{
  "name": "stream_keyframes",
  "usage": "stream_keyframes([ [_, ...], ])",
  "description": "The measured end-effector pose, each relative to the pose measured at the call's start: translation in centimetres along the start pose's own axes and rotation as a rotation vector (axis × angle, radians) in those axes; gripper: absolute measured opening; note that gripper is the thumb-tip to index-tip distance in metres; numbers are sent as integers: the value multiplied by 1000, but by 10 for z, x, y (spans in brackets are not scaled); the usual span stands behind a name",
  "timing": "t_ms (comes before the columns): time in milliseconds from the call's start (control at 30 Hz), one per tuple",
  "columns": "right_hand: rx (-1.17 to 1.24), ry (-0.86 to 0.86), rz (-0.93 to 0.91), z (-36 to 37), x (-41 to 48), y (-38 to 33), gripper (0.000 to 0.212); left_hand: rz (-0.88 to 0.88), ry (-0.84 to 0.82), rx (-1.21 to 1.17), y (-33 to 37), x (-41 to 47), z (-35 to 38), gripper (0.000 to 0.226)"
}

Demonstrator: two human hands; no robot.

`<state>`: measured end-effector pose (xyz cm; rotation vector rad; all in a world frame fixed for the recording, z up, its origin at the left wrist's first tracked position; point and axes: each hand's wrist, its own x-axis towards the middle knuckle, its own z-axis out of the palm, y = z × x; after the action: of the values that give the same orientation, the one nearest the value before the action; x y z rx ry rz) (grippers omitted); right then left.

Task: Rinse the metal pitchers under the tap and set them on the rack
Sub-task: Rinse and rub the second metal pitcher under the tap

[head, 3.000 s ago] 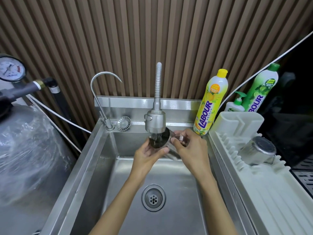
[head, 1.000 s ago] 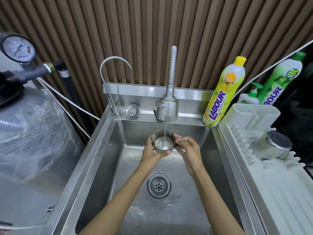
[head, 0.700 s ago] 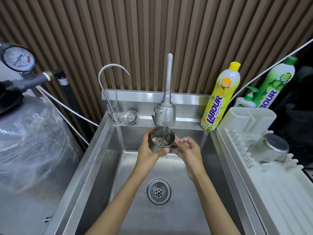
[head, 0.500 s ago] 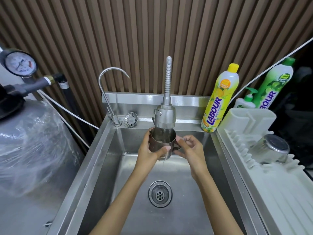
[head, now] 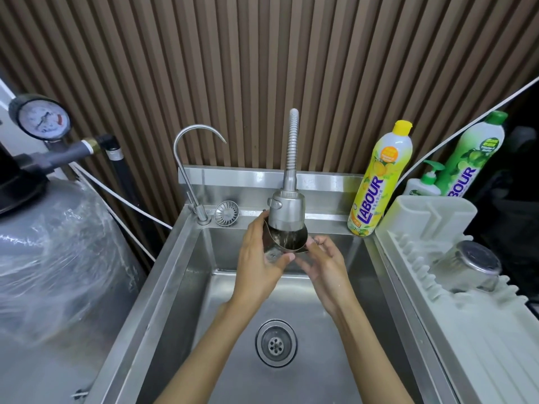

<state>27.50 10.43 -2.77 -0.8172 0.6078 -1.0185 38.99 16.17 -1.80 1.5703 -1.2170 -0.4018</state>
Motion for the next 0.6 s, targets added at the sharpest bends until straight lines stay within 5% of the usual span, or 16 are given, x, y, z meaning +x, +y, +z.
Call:
stream_keyframes([
  [167,-49,36,-92,0,-3,1,18,4,31,-112,-8,-8,3,83],
  [367,-598,171,-325,8,-17,-16,13,-143,62,-398,-19,-26,21,74],
  [600,-1110,397,-374,12,-23,-51,28,-270,-310,-565,-10,-3,10,46],
])
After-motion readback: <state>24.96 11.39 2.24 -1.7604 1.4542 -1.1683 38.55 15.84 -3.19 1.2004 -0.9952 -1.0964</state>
